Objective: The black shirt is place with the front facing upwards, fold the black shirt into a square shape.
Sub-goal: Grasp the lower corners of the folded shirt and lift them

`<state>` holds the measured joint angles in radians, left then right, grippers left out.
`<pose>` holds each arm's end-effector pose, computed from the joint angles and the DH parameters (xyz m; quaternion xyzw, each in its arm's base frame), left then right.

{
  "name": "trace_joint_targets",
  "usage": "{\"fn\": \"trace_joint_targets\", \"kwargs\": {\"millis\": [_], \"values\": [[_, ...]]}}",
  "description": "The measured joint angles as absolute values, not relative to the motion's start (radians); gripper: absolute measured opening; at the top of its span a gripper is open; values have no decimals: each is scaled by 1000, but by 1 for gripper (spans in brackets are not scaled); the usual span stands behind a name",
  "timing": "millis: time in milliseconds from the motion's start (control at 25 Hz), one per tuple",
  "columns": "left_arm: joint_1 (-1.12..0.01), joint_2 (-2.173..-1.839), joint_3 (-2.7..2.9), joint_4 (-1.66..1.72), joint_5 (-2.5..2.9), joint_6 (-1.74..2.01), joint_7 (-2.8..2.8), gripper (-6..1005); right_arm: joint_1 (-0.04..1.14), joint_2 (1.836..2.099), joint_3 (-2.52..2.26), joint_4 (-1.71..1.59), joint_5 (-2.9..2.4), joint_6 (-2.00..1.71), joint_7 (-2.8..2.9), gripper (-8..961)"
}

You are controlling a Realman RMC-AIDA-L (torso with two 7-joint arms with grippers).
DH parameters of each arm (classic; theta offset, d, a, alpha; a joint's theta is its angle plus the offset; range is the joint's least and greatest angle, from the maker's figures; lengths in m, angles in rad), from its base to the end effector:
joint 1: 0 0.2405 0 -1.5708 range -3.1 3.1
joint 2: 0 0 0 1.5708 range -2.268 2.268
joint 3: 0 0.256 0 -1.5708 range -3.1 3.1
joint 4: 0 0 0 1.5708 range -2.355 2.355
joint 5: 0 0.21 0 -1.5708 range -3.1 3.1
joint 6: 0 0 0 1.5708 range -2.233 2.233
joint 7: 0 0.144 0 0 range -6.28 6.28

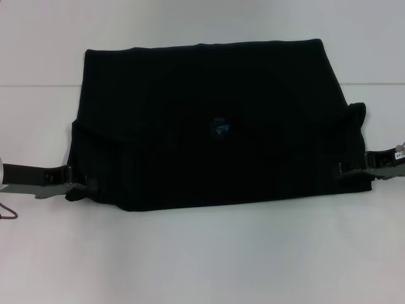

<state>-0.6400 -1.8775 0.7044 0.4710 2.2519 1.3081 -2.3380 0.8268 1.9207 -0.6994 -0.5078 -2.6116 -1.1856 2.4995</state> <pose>-0.3217 0.3698 0.0428 -0.7432 -0.6401 -0.1212 0.1521 0.2890 0.4167 0.0336 -0.7660 0.6027 -0.0038 0.2235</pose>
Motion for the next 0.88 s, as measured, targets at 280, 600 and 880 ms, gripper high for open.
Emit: {"fn": "trace_joint_targets", "kwargs": {"millis": [280, 600, 880], "values": [[-640, -1878, 703, 471, 2252, 1311, -2338, 42, 826, 1925, -723, -515, -2612, -1182, 2502, 860], [-633, -1878, 698, 471, 2246, 1315, -2342, 41, 825, 1926, -724, -515, -2612, -1181, 2499, 517], [-632, -1877, 695, 471, 2245, 1374, -2335, 44, 811, 1923, -720, -556, -2609, -1246, 2481, 138]]}}
